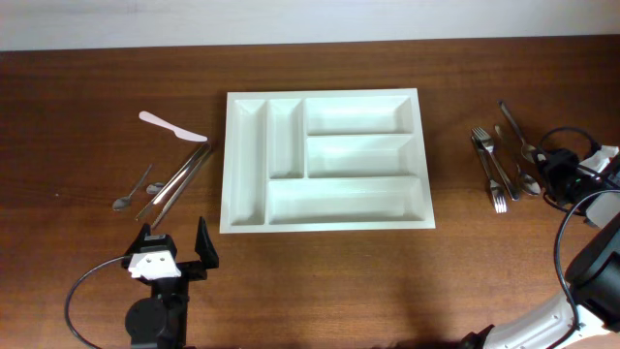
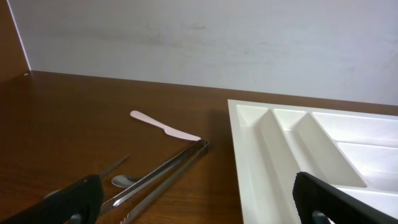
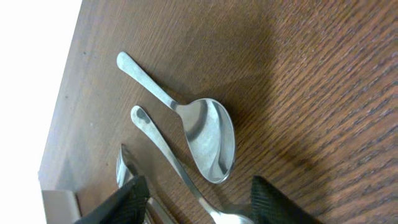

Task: Pack container
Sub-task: 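Lower the right gripper and close it on a metal spoon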

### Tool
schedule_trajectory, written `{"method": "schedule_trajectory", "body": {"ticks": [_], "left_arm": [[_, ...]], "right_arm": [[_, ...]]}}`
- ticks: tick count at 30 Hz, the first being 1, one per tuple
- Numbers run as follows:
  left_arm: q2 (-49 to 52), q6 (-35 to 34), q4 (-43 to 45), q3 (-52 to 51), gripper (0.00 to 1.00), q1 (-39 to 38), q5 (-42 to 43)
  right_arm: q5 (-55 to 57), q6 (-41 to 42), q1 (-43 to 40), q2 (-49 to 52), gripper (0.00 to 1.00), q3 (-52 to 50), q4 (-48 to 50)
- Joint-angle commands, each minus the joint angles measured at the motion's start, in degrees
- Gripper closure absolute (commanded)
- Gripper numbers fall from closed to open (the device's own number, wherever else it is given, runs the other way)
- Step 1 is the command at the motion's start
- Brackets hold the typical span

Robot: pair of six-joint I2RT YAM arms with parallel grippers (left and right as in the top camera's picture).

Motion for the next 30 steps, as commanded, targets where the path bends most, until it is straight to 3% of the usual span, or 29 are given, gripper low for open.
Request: {"method": "schedule_trajectory", "body": {"ticks": [1, 30], "left_arm": [[-0.3, -0.3, 0.0, -0.3, 0.01, 0.3, 0.6], [-0.3, -0.3, 0.0, -0.3, 0.01, 0.3, 0.7]], "right_arm": [[2.1, -0.7, 0.4, 0.8, 0.44, -0.2, 0.4], [1.9, 2.4, 3.2, 5.5, 0.49, 1.8, 7.6]]}}
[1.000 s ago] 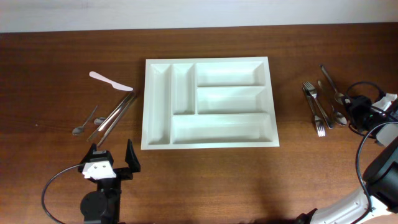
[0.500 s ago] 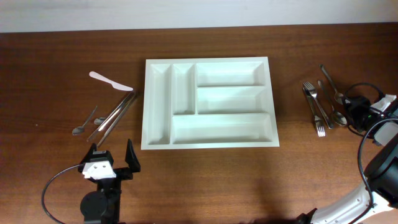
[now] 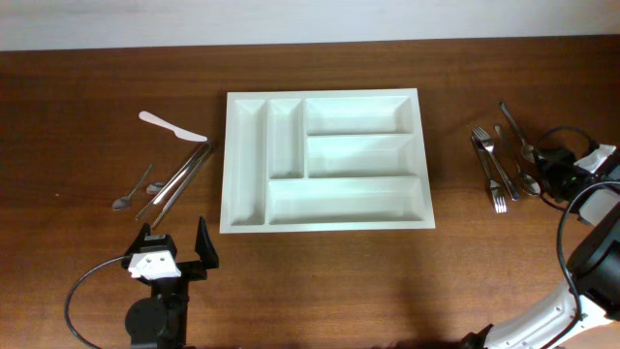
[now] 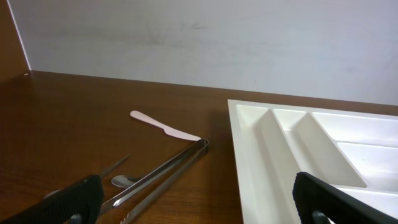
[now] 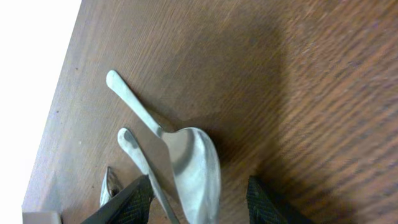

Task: Pack container
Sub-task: 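Lower the right gripper and close it on a metal spoon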

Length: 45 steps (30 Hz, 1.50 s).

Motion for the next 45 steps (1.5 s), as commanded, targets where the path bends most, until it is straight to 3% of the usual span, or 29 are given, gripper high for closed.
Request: {"method": "schedule_trajectory", "body": {"ticks": [1, 14, 17, 21, 32, 36, 45], "left_arm": [[-0.3, -0.3, 0.0, -0.3, 0.01, 0.3, 0.7], [-0.3, -0.3, 0.0, -0.3, 0.01, 0.3, 0.7], [-0.3, -0.3, 0.0, -0.3, 0.01, 0.3, 0.7], [-0.3, -0.3, 0.0, -0.3, 0.01, 0.3, 0.7], [-0.3, -0.3, 0.0, -0.3, 0.01, 0.3, 0.6], [-0.3, -0.3, 0.0, -0.3, 0.01, 0.3, 0.7], [-0.3, -0.3, 0.0, -0.3, 0.01, 0.3, 0.7]], "right_arm": [[0.1, 0.6, 2.8, 1.3, 0.49, 2.0, 0.0], [0.2, 0.8, 4.9, 1.3, 0.52, 3.3, -0.5], [0.2, 0.8, 4.9, 1.3, 0.67, 3.3, -0.7], [0.2, 0.8, 4.9, 1.4, 0.96, 3.3, -0.8], [0.2, 0.8, 4.9, 1.3, 0.96, 3.3, -1.5], [0.6, 0.3, 4.9, 1.4, 0.66, 3.3, -2.4], [1.6, 0.5, 5.0, 1.4, 0.60, 3.3, -1.3]]}}
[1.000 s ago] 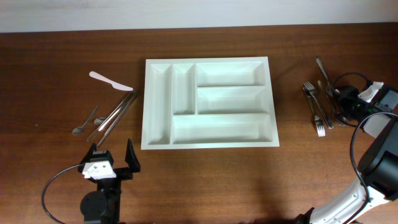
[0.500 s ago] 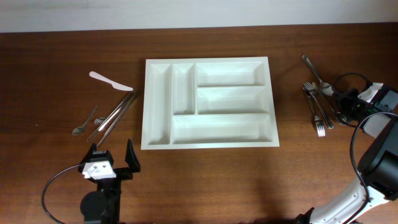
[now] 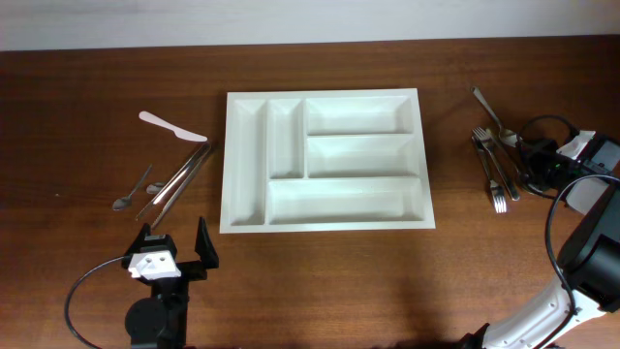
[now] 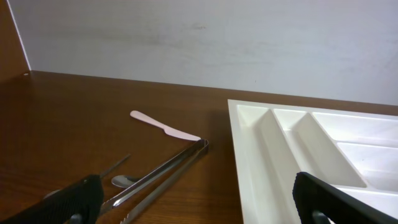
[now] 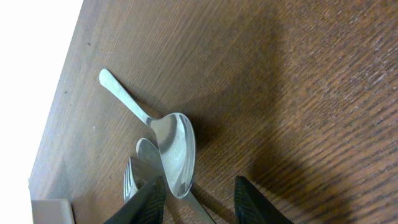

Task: Pack container
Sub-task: 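Lower the right gripper and close it on a metal spoon, then lift the spoon with the right gripper toward the tray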

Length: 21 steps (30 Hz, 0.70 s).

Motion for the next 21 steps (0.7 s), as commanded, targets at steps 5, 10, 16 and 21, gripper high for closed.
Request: {"method": "schedule_trajectory", "body": {"ticks": [5, 10, 16, 21], "left_arm": [[-0.3, -0.3, 0.0, -0.3, 0.01, 0.3, 0.7], [-0.3, -0.3, 0.0, -0.3, 0.01, 0.3, 0.6], [-0.3, -0.3, 0.0, -0.3, 0.01, 0.3, 0.7], [-0.3, -0.3, 0.0, -0.3, 0.01, 0.3, 0.6]], "right_arm": [[0.8, -0.3, 1.4, 1.0, 0.54, 1.1, 3.3], [1.2, 1.5, 4.2, 2.8, 0.53, 1.7, 4.7], [1.6, 4.0, 5.6, 4.8, 0.60, 1.9, 5.9], [1.3, 4.0, 5.2, 4.8, 0.96, 2.0, 5.8]]}}
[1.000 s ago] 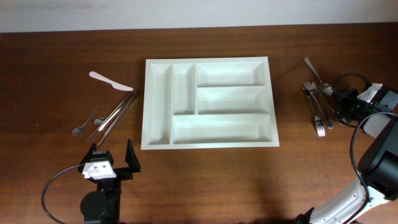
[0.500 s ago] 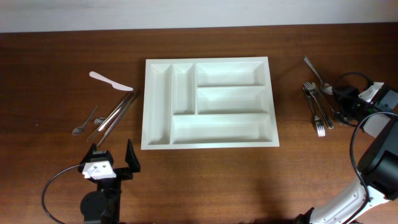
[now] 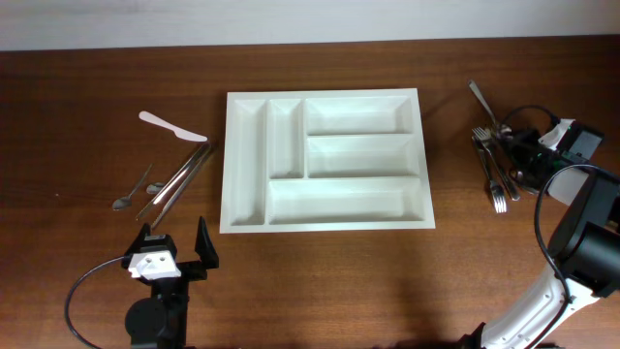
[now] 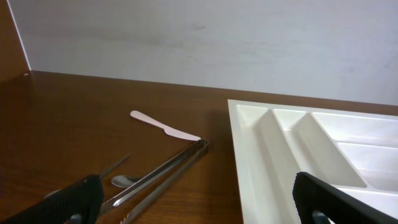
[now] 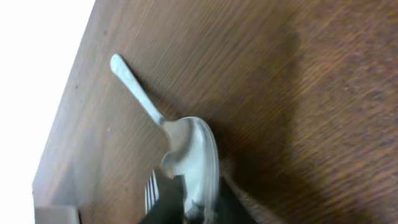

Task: Pack container
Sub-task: 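Lift the spoon with the right gripper toward the tray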

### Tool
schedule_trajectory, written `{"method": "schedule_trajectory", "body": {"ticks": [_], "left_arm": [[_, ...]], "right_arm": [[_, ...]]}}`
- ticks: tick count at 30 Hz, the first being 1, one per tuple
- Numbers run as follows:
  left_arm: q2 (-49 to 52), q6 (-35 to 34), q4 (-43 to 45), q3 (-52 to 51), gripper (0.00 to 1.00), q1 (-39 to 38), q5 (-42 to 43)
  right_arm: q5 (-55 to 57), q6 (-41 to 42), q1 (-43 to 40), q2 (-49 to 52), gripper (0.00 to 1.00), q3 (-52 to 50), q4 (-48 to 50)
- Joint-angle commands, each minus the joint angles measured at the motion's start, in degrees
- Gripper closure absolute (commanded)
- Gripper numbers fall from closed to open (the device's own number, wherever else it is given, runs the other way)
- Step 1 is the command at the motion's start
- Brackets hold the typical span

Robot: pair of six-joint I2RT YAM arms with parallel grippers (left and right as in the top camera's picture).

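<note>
The white cutlery tray (image 3: 324, 94) lies mid-table with all its compartments bare; its left rim (image 4: 244, 155) shows in the left wrist view. A steel spoon (image 5: 189, 149) lies right of the tray, handle pointing to the far left. My right gripper (image 5: 194, 208) is shut on the spoon's bowl. From overhead that gripper (image 3: 513, 142) sits by the spoon's handle (image 3: 481, 100). My left gripper (image 3: 176, 254) stands open near the front left, holding nothing, with its fingers (image 4: 78, 196) wide apart.
Forks (image 3: 492, 173) lie just right of the tray, beside the right gripper. Left of the tray are a white plastic knife (image 3: 172, 126), steel tongs (image 3: 180, 178) and a small spoon (image 3: 131, 192). A black cable loops near each arm.
My right gripper's fingers stood apart on either side of the spoon's bowl; now they are shut on it. Gripper and spoon sit a little farther back and left. The left arm is unchanged.
At first my right gripper was open over two spoons at the table's right. Then its fingers straddled one spoon's bowl. Later that spoon lay nearer the forks, still between open fingers. Now the gripper is shut on it. The left arm stayed still throughout.
</note>
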Motion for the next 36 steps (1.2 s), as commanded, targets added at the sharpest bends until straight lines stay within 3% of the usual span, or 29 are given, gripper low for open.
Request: {"method": "schedule_trajectory", "body": {"ticks": [1, 11, 17, 27, 36], "left_arm": [[-0.3, -0.3, 0.0, -0.3, 0.01, 0.3, 0.6], [-0.3, -0.3, 0.0, -0.3, 0.01, 0.3, 0.6], [-0.3, -0.3, 0.0, -0.3, 0.01, 0.3, 0.7], [-0.3, -0.3, 0.0, -0.3, 0.01, 0.3, 0.7], [-0.3, -0.3, 0.0, -0.3, 0.01, 0.3, 0.6]], "right_arm": [[0.2, 0.3, -0.1, 1.3, 0.96, 0.7, 0.0], [-0.7, 0.3, -0.1, 1.3, 0.96, 0.7, 0.0], [-8.9, 0.3, -0.1, 1.3, 0.96, 6.5, -0.1], [-16.2, -5.6, 0.0, 1.3, 0.96, 18.7, -12.6], [-27.0, -10.1, 3.3, 1.3, 0.96, 22.6, -18.8]]}}
